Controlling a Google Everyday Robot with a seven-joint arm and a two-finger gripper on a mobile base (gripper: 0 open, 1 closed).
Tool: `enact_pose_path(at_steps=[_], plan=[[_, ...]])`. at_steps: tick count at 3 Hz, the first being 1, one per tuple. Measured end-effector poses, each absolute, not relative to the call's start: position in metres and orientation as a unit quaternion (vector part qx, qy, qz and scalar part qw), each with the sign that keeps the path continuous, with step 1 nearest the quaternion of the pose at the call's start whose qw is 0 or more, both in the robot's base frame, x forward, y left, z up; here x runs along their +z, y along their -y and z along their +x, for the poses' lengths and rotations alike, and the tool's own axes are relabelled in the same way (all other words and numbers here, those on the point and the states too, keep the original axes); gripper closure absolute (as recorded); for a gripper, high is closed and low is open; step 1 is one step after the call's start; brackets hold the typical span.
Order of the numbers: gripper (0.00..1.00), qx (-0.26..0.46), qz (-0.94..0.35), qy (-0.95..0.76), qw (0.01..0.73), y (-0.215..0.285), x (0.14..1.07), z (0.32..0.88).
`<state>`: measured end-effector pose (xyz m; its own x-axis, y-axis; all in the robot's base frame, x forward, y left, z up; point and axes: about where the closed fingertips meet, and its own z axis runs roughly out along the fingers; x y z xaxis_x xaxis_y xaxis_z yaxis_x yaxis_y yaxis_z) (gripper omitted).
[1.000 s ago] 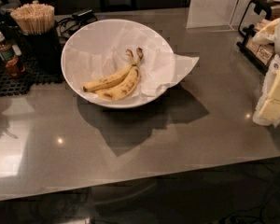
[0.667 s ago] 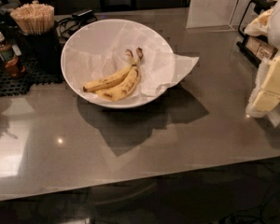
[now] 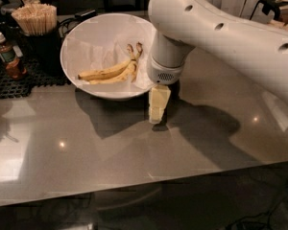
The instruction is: Pick banana from white bowl
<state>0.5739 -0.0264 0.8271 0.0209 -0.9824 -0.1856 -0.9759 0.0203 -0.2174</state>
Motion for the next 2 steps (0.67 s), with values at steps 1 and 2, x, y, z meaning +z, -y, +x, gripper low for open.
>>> enact_pose_path(at_steps=[1,2], plan=[[0.0,-0.011,-0.7,-0.7,0.144,0.026,0.827,0.574],[0.0,-0.021,-0.711,-0.686,0.156,0.016,0.845,0.563]])
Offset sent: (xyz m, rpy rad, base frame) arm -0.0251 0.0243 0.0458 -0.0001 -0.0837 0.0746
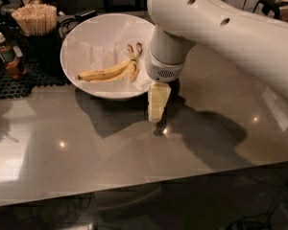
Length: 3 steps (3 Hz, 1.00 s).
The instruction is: Pick banana from white bowl
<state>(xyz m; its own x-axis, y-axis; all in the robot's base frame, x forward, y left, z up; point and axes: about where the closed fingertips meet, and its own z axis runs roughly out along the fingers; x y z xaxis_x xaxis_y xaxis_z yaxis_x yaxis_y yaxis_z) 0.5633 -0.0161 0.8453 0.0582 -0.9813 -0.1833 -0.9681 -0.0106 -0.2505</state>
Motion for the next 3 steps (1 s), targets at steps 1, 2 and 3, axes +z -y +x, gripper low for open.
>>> enact_pose_path(at_steps=[1,2,3], plan=[[0.0,-0.068,-0.707,-0.679,0.184,0.017,0.887,0.532],[0.0,-0.121,-0.678,-0.687,0.232,0.036,0.94,0.49],[0.0,-0.137,-0.674,-0.683,0.246,0.036,0.96,0.481]])
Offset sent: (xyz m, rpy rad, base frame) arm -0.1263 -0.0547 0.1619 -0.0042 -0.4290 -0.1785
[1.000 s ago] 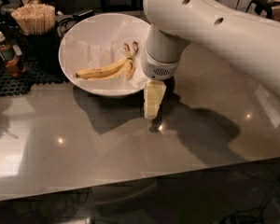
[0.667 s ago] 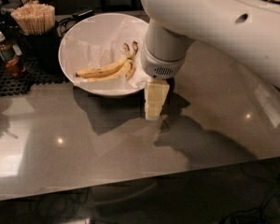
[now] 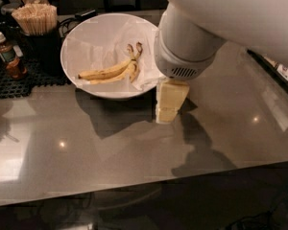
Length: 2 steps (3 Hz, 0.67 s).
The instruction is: Pick banana from white bowl
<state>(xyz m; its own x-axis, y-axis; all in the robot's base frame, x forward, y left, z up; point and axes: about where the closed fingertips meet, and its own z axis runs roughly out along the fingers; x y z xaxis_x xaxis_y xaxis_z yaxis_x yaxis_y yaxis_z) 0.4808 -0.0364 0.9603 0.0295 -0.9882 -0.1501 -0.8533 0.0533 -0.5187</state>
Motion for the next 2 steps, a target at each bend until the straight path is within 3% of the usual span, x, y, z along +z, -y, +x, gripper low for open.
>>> enact_pose_path(at_steps=[2], plan=[[0.0,-0.099,-0.673,-0.684,0.264,0.0383,0.9579,0.4838]])
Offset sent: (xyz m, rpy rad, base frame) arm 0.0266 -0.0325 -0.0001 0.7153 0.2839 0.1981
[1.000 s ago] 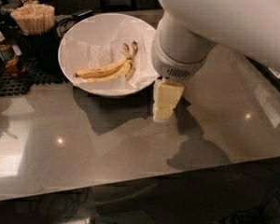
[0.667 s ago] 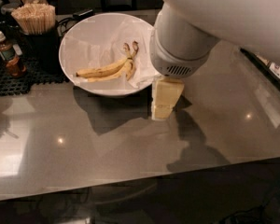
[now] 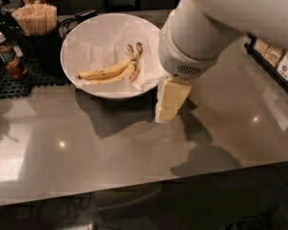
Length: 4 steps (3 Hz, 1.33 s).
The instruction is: Pick banana from white bowl
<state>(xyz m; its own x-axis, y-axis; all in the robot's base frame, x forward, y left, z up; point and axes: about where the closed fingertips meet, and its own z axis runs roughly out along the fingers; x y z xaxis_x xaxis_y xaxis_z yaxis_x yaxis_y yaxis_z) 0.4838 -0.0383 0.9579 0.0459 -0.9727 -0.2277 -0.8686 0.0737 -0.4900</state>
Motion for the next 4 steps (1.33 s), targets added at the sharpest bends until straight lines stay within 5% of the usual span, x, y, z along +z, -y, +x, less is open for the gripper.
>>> enact_pose_path(at_steps=[2,4], plan=[[0.0,-0.007,-0.621,-0.695,0.363,0.117,0.961,0.544],[0.0,0.018,-0.662,-0.66,0.355,0.091,0.961,0.554]])
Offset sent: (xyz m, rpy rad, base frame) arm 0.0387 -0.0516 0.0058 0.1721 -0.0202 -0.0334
